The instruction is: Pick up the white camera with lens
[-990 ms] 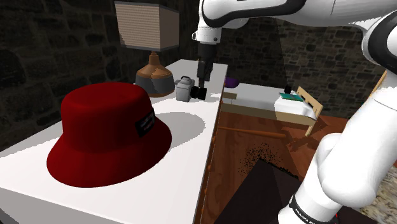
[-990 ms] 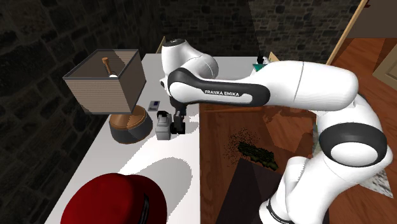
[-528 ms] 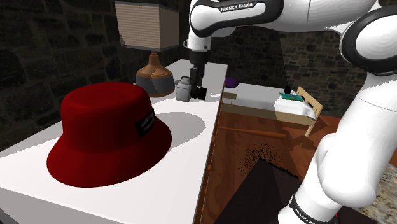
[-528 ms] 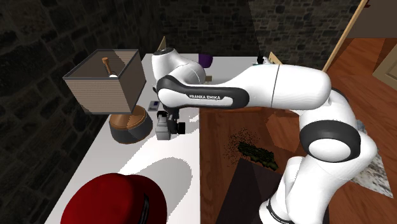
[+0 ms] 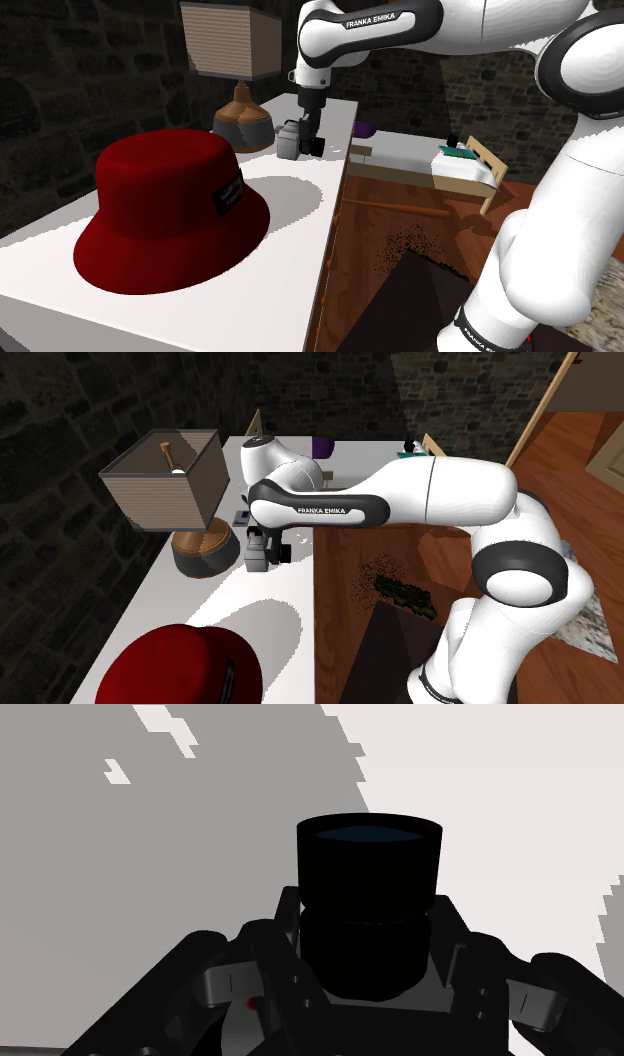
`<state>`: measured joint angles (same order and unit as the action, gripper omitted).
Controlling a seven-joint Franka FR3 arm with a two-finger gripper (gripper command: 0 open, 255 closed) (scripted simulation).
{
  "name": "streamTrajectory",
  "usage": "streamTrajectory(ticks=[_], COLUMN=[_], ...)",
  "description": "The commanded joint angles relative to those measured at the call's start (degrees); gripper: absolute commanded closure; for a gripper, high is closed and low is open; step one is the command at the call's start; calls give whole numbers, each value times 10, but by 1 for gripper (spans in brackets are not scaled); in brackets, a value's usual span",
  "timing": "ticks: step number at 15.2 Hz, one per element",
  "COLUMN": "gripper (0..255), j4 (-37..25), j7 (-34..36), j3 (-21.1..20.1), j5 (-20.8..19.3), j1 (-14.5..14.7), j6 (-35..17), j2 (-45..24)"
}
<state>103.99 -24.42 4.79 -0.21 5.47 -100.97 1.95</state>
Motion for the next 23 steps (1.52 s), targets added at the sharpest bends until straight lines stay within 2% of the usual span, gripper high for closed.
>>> streamTrajectory(ticks=[1,6,21,23], gripper=[255,255,255,255], j4=[0,1,-133,-135], j7=[0,0,-1,-1], j3=[0,0,0,0], j5=[0,0,1,1], j1=[0,0,0,0], j6=[0,-1,118,120], j2=[0,0,-15,-16])
